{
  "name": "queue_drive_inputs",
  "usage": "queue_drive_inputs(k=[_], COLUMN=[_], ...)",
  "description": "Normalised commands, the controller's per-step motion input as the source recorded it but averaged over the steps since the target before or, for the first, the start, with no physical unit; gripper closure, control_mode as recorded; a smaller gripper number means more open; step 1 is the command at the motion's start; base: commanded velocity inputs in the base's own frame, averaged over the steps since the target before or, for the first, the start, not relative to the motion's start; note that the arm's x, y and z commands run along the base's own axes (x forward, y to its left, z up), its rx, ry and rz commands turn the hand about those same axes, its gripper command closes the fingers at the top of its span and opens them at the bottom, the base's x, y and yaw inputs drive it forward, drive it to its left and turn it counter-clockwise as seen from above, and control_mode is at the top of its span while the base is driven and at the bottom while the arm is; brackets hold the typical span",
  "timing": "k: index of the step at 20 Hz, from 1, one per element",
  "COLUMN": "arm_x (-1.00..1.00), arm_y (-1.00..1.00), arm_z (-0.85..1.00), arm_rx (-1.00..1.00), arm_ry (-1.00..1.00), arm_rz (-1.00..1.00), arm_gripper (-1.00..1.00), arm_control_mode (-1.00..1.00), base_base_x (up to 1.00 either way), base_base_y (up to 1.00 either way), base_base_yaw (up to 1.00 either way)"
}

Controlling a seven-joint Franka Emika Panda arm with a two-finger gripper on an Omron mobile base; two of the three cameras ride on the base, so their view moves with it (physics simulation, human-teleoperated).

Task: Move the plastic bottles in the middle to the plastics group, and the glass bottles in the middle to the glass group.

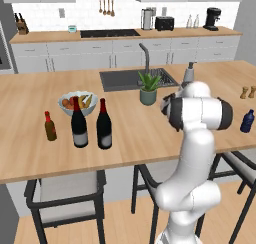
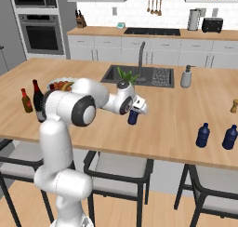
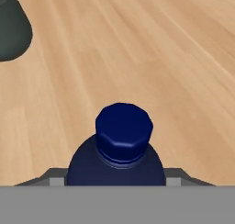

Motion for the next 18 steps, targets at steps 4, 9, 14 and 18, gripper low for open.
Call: queue_drive_inputs(k=[4,9,14,18], arm_x=[-0.88,-0.68,-0.20,0.02], arm_y=[-0.31,-0.38,-0.60,-0.64], arm_z=[0.19,0.19,0.12,0.15], arm_rx=[0.01,-0.06,-0.09,-0.01], arm_ry=[-0.16,-0.16,-0.06,0.00], arm_rz=[0.00,0.00,0.00,-0.03], arm_gripper=[1.00,1.00,1.00,1.00], arm_control_mode=[-1.00,-1.00,-1.00,-1.00], base_base_x=[0.00,0.00,0.00,0.00], base_base_y=[0.00,0.00,0.00,0.00], base_base_yaw=[0.00,0.00,0.00,0.00])
